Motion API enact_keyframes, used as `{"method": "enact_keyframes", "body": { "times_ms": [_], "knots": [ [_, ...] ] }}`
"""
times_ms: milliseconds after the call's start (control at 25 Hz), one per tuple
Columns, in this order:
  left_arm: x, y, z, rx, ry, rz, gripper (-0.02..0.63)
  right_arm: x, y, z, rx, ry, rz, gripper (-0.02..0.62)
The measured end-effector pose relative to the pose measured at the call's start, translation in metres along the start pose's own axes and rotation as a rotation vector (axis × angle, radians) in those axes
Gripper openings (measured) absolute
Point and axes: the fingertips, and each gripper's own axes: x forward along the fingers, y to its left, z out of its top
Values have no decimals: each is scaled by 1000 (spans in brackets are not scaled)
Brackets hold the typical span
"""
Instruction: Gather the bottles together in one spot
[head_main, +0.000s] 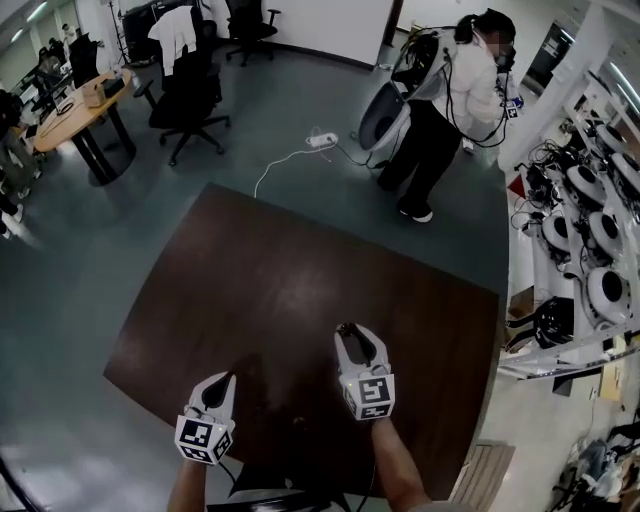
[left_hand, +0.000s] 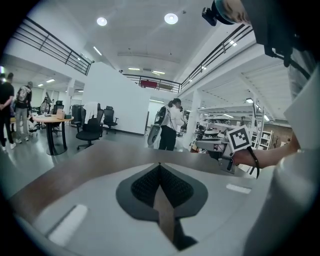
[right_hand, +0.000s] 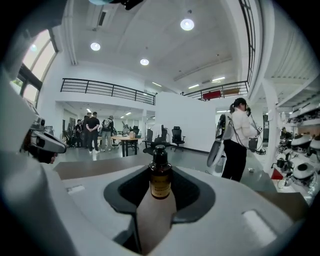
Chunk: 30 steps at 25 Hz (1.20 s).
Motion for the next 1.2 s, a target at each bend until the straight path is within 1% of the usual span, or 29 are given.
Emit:
{"method": "enact_keyframes", "body": {
  "times_ms": [280,440,640,760,960,1200],
  "knots": [
    [-12,-44,7,33,-43,-36,0,-74,-7,12,6,-52,-44,133],
    [-24,-67,5,44,-50,-46,0,-109,-3,5,16,-52,-57,133],
    [-36,-89,2,48,-64,-55,0,-145,7,-6,17,-49,-50,133],
    [-43,-100,0,51,-63,-61,0,-160,16,-11,13,-48,-36,133],
    [-50,-102,-8,51,-49,-71,0,-174,43,-17,29,-47,-5,133],
    [-54,-100,-19,68,-22,-121,0,-176,76,-40,29,-25,-3,133]
  ]
}}
